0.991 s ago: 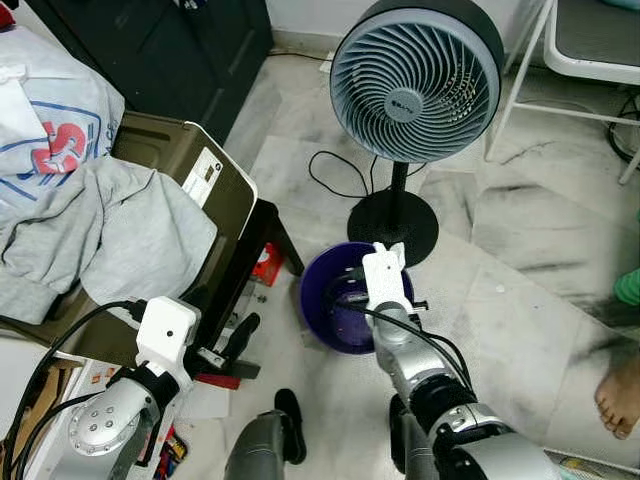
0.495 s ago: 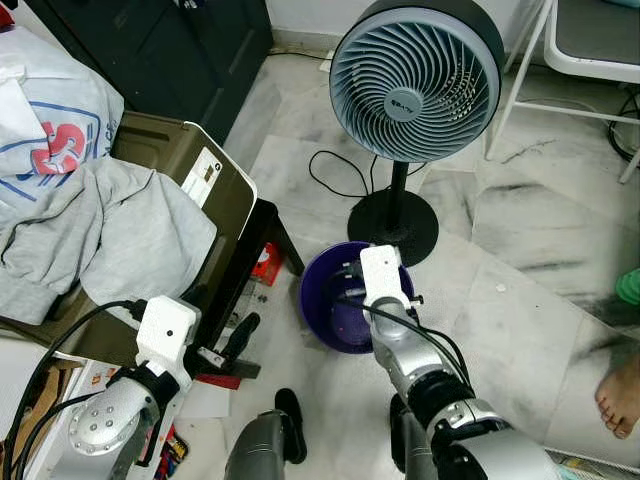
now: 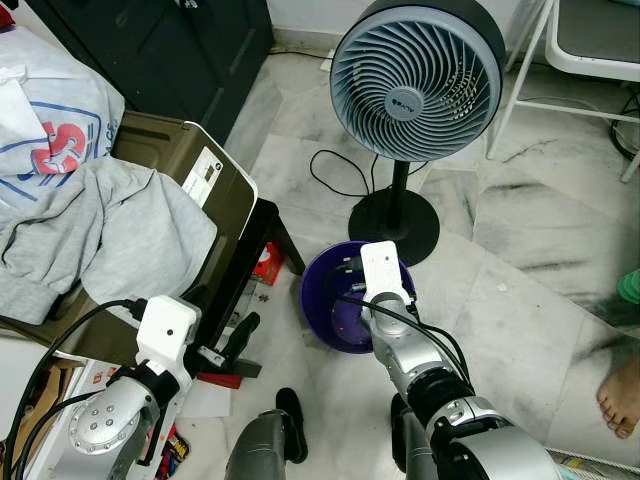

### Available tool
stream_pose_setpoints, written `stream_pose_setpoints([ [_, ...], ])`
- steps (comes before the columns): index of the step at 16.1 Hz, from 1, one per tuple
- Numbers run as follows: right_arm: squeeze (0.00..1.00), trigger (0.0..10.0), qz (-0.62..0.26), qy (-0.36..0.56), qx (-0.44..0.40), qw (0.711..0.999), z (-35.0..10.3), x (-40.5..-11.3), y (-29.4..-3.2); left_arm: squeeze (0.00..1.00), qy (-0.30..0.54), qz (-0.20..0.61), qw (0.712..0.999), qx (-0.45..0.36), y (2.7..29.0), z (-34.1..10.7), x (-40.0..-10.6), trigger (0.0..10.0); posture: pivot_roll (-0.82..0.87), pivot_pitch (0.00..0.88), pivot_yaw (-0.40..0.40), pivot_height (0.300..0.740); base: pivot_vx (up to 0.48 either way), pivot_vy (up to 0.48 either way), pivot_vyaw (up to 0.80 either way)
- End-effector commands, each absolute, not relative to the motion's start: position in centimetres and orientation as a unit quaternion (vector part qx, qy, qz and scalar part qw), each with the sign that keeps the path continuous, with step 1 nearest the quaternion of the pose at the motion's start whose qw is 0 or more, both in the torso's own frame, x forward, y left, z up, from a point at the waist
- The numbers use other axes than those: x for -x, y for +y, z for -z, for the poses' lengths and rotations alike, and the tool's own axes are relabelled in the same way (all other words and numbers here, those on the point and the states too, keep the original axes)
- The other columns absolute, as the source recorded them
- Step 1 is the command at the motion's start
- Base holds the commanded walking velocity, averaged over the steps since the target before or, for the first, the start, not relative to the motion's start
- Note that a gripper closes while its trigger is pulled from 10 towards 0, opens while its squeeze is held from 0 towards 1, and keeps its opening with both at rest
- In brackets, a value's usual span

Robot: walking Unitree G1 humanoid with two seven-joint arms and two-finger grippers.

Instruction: Clean up the room

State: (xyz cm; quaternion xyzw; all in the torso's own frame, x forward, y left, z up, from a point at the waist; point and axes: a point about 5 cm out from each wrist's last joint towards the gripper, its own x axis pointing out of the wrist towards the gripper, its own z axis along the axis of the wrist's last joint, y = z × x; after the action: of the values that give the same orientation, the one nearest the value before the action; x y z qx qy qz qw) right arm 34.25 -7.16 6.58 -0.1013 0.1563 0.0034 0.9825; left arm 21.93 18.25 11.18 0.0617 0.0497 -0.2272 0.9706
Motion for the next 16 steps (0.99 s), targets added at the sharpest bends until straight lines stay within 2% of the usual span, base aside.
stream_pose_setpoints([
  [1, 1.00, 10.0, -0.015, 0.161, 0.089, 0.983, -6.1, -33.7, -6.5, 0.00, 0.066, 0.216, 0.972, -0.067, 18.8, -10.6, -21.8, 10.0, 0.02, 0.377, 0.178, 0.740, 0.000, 0.000, 0.00],
  [9, 1.00, 10.0, -0.011, 0.123, 0.082, 0.989, -7.3, -32.7, -9.1, 0.00, 0.023, 0.235, 0.972, -0.006, 15.8, -11.3, -23.5, 10.0, -0.07, 0.278, 0.117, 0.740, 0.000, 0.000, 0.00],
  [16, 1.00, 10.0, 0.049, 0.075, 0.073, 0.993, -9.6, -30.7, -13.6, 0.00, 0.019, 0.100, 0.994, 0.032, 16.8, -10.8, -24.9, 10.0, -0.13, 0.181, 0.106, 0.740, 0.000, 0.000, 0.00],
])
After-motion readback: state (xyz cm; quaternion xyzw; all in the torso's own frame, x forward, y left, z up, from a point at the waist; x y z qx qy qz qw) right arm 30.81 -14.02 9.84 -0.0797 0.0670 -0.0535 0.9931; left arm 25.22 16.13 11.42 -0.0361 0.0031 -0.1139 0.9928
